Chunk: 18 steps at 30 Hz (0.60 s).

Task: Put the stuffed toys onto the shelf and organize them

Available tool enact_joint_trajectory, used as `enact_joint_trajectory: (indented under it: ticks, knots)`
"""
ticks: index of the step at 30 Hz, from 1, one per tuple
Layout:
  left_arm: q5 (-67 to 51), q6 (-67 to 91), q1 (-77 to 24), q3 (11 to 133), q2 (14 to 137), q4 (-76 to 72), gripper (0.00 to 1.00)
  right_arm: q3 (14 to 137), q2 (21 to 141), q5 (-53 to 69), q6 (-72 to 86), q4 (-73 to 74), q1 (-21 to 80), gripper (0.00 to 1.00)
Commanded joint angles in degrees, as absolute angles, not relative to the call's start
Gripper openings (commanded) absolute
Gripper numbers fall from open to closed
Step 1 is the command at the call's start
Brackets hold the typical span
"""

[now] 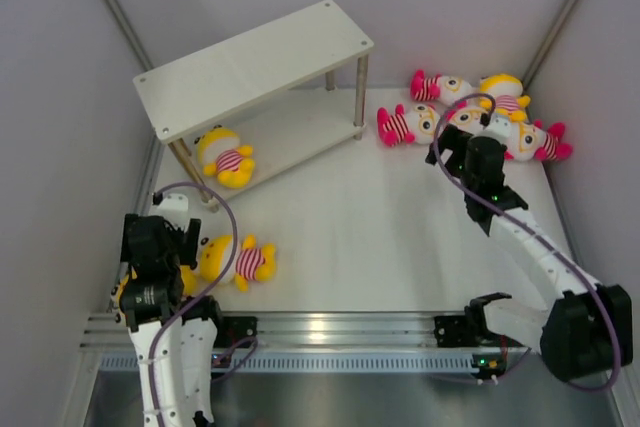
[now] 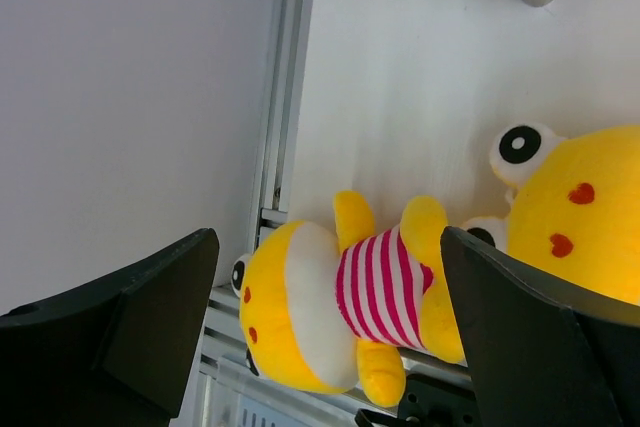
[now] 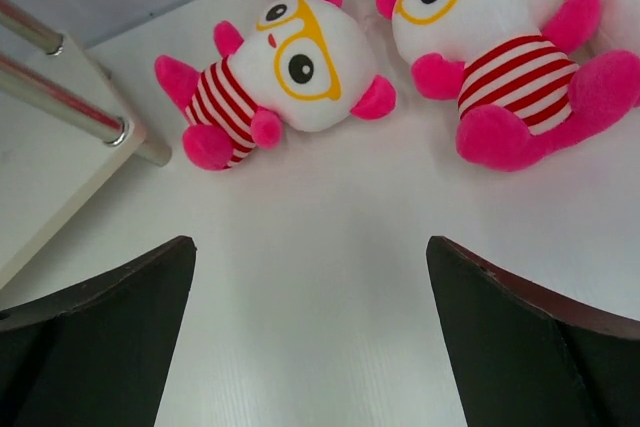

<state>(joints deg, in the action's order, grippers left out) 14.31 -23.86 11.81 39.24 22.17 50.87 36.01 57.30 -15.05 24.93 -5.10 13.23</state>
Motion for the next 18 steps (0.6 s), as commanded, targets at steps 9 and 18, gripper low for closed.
enact_joint_trajectory:
  ticks: [9,18]
  knots:
    - [8.87,-21.8,13.97,44.3,22.15,53.09,0.99,50.62,80.32,-0.92,34.36,-4.8,7.29,0.83]
    - [9.4,-22.67,14.06,42.89,21.45,53.09,0.99,59.23,97.28,-2.65,38.58,-10.98,13.27,0.81]
